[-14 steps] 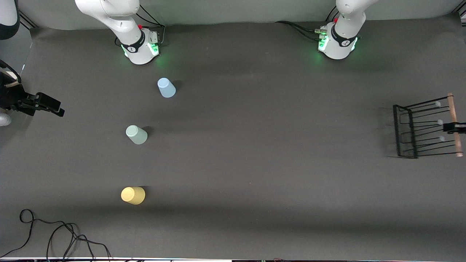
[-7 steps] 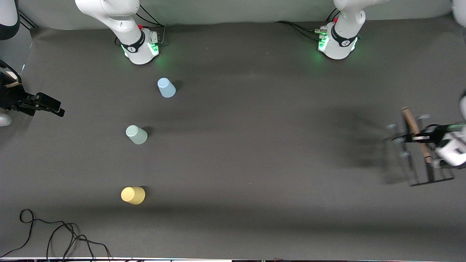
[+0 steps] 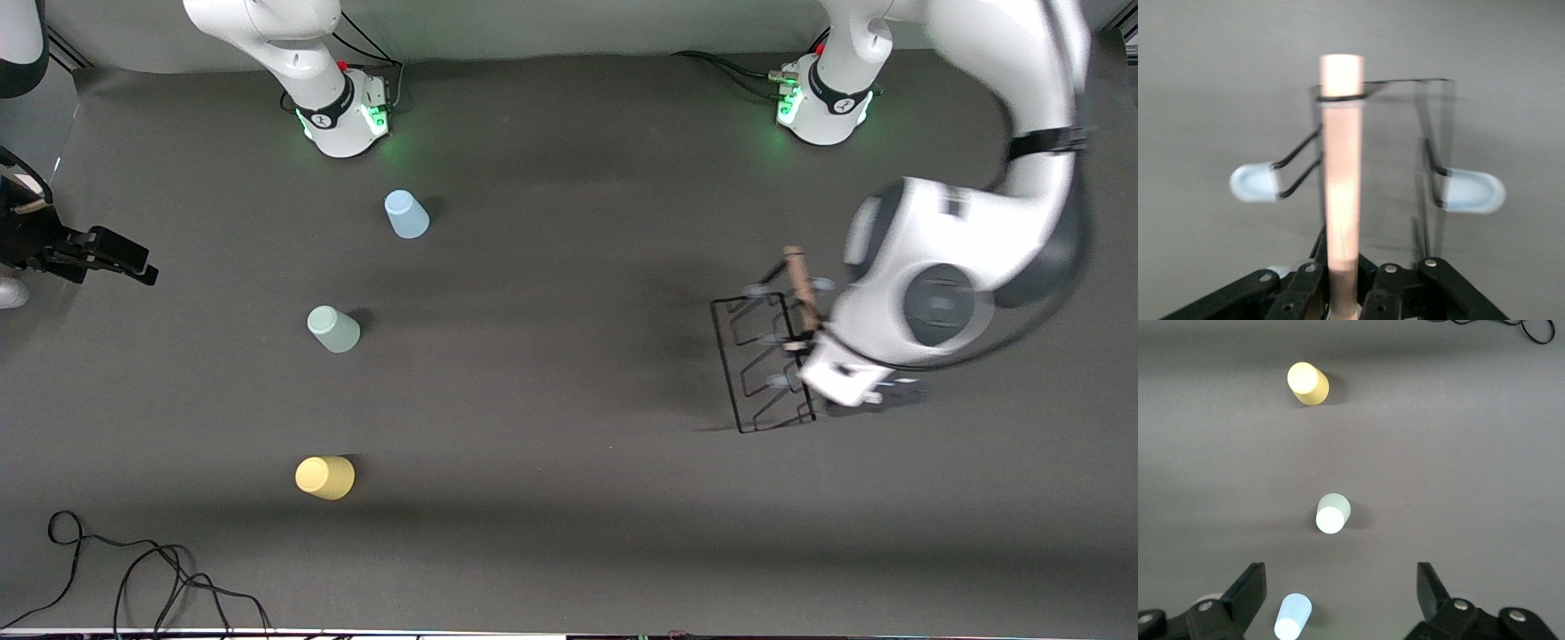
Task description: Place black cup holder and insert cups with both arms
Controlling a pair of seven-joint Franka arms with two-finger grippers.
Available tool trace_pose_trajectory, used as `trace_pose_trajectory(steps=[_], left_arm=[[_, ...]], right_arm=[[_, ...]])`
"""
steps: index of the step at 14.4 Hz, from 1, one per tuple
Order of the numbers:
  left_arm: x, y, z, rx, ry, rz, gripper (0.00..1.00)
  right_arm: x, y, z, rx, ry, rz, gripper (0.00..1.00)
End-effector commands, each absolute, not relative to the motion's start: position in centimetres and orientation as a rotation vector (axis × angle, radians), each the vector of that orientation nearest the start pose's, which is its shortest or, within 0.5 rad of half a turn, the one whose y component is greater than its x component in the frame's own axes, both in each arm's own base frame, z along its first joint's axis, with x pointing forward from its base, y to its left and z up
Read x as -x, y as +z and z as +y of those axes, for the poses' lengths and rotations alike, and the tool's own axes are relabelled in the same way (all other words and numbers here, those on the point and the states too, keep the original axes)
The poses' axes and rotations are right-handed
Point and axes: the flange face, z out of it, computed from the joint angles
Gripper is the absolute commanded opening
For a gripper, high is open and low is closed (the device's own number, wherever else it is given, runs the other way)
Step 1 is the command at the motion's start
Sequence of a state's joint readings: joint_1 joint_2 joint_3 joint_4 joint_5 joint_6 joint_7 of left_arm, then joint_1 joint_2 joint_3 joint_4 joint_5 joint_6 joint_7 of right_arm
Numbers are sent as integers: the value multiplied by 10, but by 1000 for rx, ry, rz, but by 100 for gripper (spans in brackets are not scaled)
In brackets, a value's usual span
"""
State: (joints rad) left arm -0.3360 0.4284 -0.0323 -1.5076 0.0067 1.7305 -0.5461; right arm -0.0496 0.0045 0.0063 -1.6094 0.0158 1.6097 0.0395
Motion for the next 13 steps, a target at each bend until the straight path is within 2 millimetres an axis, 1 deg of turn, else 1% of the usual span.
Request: trace_pose_trajectory(steps=[1, 4, 6, 8, 11, 13], left_arm=[[-610, 397, -296, 3055, 270, -258, 0], [-596, 393, -345, 3123, 225, -267, 0], [-588, 383, -378, 3152, 201, -204, 0], [-586, 375, -409, 3168, 183, -151, 0], [-580, 360, -443, 3212, 229, -140, 0], [-576, 358, -457, 3240, 223, -112, 0]], right_arm=[[-558, 610, -21, 3106, 5, 140, 100], [-558, 610, -21, 3106, 5, 140, 100], [-558, 609, -22, 3108, 7, 140, 100], [-558, 608, -21, 3106, 10, 140, 100], [-559, 608, -23, 3106, 5, 145, 100], [-561, 606, -22, 3108, 2, 140, 100]])
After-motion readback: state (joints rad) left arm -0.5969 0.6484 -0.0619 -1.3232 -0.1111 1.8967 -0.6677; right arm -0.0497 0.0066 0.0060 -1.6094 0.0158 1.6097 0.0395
